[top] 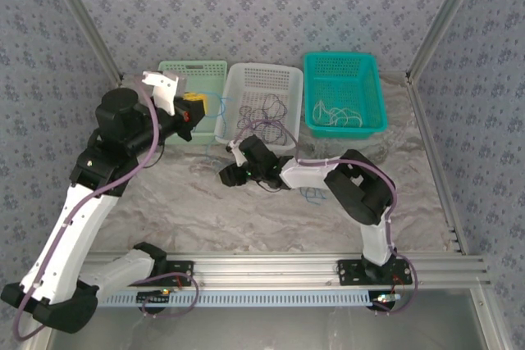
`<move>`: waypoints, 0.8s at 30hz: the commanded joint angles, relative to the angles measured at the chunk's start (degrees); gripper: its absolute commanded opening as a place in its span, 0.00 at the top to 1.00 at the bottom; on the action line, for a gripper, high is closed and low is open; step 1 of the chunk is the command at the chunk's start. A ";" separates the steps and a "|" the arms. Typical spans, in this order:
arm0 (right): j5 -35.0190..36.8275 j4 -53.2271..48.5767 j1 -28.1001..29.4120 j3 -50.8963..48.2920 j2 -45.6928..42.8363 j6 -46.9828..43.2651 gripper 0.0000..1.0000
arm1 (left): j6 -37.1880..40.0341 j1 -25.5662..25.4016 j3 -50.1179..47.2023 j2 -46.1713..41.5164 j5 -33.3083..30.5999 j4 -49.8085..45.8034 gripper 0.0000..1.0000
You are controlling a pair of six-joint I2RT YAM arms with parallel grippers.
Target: Untangle the cables
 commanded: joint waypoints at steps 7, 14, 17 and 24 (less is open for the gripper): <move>2.16 0.83 -0.01 -5.39 -4.87 0.00 1.00 | 2.33 0.25 1.72 -0.66 -5.02 -0.79 1.00; 7.55 -2.66 0.04 -13.39 -13.49 -0.13 1.00 | 6.83 3.36 9.41 0.93 -9.80 -4.06 1.00; 9.72 -5.18 0.02 -16.19 -16.50 -0.40 1.00 | 7.74 4.65 12.14 1.68 -12.01 -4.89 1.00; 14.27 -8.81 -3.12 -25.42 -26.78 0.53 1.00 | 6.75 11.84 14.05 2.46 -15.35 -4.70 1.00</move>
